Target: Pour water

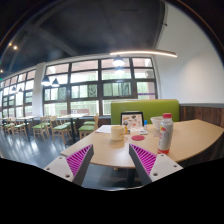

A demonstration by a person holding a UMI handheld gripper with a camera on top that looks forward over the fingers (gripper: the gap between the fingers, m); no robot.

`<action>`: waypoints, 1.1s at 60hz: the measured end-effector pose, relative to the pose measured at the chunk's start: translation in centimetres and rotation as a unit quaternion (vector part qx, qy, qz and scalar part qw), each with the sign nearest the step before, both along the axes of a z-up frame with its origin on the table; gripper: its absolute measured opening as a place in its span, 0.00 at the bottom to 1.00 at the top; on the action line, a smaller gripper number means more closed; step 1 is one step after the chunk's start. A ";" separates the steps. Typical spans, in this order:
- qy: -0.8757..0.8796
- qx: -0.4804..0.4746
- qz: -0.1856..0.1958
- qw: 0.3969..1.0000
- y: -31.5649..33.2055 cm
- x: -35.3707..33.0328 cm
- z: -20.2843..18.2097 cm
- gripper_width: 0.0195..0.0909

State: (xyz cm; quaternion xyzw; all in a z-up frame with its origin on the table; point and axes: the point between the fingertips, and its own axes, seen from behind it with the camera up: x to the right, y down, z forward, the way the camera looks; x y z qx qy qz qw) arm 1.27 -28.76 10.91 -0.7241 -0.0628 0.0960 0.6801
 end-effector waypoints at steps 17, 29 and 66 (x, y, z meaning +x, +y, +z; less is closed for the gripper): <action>-0.006 -0.001 -0.041 0.999 1.6 6.0 -1.0 0.86; 0.008 -0.010 -0.108 0.994 5.9 14.9 -1.7 0.85; -0.027 -0.003 -0.175 0.984 21.7 20.9 -2.2 0.33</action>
